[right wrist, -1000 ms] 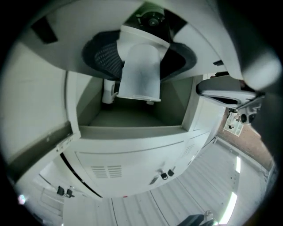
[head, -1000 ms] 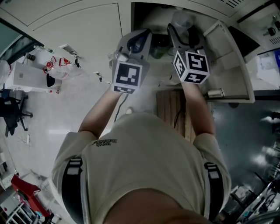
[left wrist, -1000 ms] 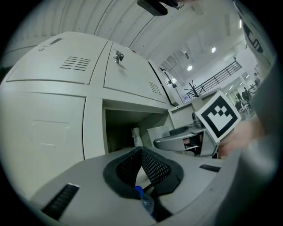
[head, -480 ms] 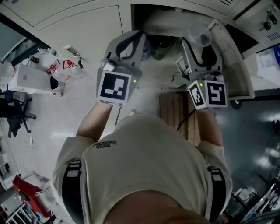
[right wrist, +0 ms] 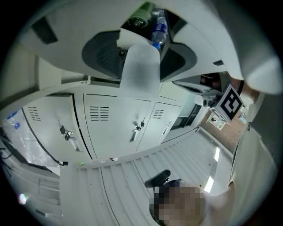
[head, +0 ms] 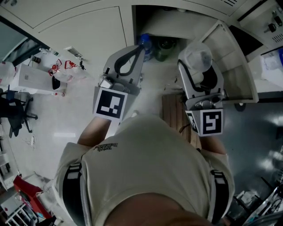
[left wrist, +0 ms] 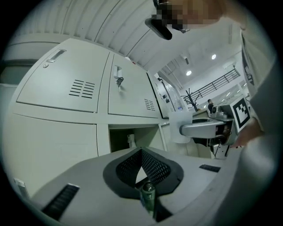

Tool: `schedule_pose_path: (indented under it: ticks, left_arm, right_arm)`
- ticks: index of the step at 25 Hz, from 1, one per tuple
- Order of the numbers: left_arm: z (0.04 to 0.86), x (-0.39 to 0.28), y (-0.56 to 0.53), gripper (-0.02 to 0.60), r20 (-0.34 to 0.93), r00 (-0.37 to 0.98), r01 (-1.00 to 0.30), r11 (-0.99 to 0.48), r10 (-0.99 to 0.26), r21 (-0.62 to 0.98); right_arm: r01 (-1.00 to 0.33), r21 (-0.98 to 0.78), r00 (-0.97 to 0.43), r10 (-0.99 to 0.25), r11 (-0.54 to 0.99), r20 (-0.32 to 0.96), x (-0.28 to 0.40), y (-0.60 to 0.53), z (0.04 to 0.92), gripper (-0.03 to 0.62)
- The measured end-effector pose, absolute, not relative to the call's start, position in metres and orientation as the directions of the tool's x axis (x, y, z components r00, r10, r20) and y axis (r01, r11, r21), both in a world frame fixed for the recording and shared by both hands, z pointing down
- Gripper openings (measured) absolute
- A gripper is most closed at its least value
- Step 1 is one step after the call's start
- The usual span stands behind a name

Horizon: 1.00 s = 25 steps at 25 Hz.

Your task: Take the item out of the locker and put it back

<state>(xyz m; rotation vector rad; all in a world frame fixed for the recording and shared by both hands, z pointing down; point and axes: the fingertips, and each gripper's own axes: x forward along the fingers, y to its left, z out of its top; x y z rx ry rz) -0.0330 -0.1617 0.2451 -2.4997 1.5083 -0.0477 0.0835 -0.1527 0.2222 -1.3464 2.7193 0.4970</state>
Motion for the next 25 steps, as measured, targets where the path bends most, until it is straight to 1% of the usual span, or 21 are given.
schedule_pose_path:
  ticks: [6,15,25]
  left_arm:
    - [0.257,-0.036,-0.156,0.014,-0.093,0.441,-0.890,-0.422,-0.893,-0.173]
    - [0.271,-0.035,-0.156,0.014,-0.040,0.426,-0.894,-0.414,-0.904,-0.171]
    - [0.273,-0.024,-0.148,0.014,-0.043,0.442,-0.888,-0.429,-0.896,-0.165]
  right_arm:
    - [-0.767,0.176,-0.641,-0.752,0.617,-0.155,0.079,-0.148,0.242,0.272]
    - [-0.765,0.172,-0.643,-0.750,0.621,-0.153,0.079,-0.145,0.246,0.272]
    - [-0.764,0.176,-0.644,-0.750,0.620,-0.150,0.083,-0.139,0.248,0.272]
